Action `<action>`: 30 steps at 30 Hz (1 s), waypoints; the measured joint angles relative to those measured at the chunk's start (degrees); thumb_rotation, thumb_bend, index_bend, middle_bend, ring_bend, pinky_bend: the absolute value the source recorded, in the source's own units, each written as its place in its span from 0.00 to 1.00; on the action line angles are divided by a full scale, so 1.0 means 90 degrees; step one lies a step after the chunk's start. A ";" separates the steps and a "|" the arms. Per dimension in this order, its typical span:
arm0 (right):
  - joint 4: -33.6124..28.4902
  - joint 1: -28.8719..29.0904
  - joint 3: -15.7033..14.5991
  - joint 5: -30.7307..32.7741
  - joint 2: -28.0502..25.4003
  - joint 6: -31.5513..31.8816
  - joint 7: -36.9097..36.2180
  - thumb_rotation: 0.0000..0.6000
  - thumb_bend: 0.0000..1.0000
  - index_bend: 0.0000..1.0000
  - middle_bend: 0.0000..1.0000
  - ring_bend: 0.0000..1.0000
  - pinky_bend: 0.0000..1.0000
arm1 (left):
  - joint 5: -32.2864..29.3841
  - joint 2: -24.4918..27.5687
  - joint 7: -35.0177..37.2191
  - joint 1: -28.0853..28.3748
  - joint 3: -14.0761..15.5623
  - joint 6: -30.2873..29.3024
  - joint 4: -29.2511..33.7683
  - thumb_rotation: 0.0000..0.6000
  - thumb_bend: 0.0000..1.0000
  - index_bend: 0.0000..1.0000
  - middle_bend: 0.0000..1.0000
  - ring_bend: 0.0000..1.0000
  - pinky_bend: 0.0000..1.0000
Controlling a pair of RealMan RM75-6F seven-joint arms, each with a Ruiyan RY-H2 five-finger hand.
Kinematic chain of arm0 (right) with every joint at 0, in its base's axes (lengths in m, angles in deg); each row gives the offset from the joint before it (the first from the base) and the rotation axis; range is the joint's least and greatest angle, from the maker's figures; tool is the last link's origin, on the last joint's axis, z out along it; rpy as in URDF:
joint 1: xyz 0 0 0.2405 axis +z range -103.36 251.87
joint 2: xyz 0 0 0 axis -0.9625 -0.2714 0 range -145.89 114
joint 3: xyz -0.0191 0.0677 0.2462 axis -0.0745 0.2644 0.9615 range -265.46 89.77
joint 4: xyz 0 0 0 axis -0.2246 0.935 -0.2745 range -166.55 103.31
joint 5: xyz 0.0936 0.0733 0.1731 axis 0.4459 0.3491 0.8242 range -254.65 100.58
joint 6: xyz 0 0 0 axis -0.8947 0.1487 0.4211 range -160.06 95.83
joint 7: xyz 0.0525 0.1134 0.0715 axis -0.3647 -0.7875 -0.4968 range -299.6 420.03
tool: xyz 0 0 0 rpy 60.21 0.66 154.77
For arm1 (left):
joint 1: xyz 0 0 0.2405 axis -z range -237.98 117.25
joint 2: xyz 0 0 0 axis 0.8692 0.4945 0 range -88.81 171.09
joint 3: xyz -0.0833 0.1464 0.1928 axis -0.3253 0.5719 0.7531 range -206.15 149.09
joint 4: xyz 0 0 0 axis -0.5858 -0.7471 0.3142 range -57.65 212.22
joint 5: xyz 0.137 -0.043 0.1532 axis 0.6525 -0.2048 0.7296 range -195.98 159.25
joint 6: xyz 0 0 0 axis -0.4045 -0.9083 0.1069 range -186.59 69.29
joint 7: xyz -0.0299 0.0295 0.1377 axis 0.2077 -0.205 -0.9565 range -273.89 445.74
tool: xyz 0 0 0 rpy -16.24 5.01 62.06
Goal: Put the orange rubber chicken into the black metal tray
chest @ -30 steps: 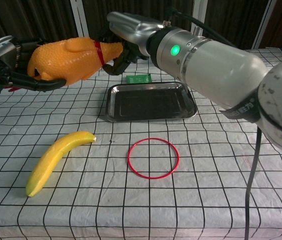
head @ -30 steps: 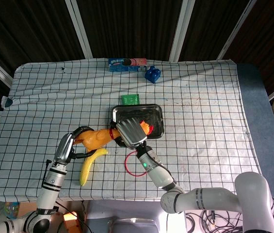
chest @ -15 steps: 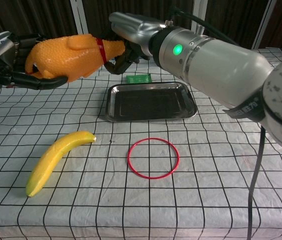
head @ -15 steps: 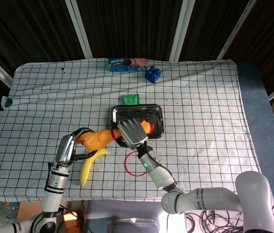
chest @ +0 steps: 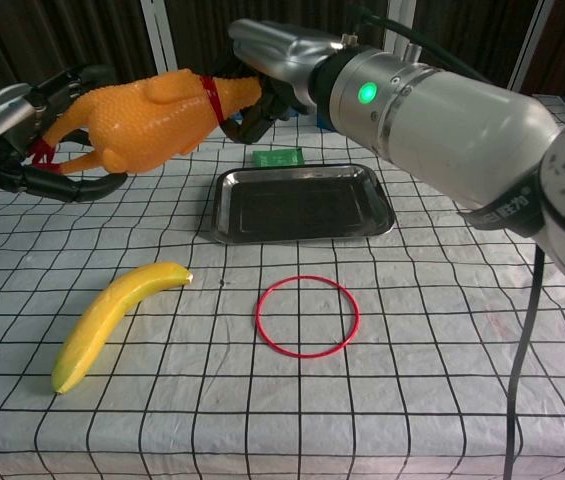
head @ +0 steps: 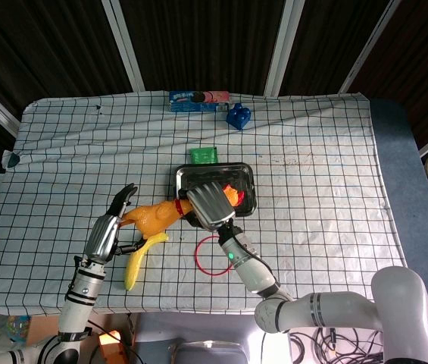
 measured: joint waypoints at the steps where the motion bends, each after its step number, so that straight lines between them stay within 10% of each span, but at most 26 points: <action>1: 0.0003 0.0002 -0.0007 0.0002 0.0000 0.0002 0.0001 1.00 0.47 0.91 0.73 0.78 0.87 | 0.0004 -0.0004 0.0007 -0.0001 -0.0008 -0.0011 0.0005 1.00 0.26 0.00 0.00 0.00 0.19; 10: 0.0038 0.0010 -0.0041 0.0001 -0.0016 0.0027 0.0011 1.00 0.47 0.91 0.73 0.78 0.87 | -0.0004 0.0032 0.0146 -0.0010 -0.0035 0.0016 0.0141 1.00 0.26 0.03 0.04 0.03 0.27; 14: 0.0039 0.0010 -0.0026 0.0009 -0.0015 0.0032 -0.0018 1.00 0.47 0.91 0.73 0.78 0.87 | -0.0044 0.0028 0.0220 -0.0025 -0.0075 -0.0002 0.0188 1.00 0.32 0.30 0.38 0.32 0.57; 16: 0.0033 0.0009 -0.0024 0.0015 -0.0016 0.0032 -0.0025 1.00 0.47 0.91 0.73 0.78 0.87 | -0.0044 -0.0008 0.0240 -0.0029 -0.0108 -0.0056 0.0169 1.00 0.48 0.61 0.77 0.65 0.85; 19: 0.0028 0.0012 -0.0039 0.0026 -0.0013 0.0045 -0.0002 1.00 0.47 0.91 0.73 0.78 0.87 | -0.0050 -0.0082 0.0381 -0.0021 -0.0135 -0.0066 0.0143 1.00 0.71 0.79 0.97 0.81 0.98; 30: 0.0058 0.0015 -0.0092 0.0078 0.0025 0.0085 0.0068 1.00 0.47 0.91 0.73 0.78 0.87 | 0.0236 -0.0394 0.0600 -0.0063 -0.0086 -0.0342 -0.0021 1.00 0.92 0.82 1.00 0.85 1.00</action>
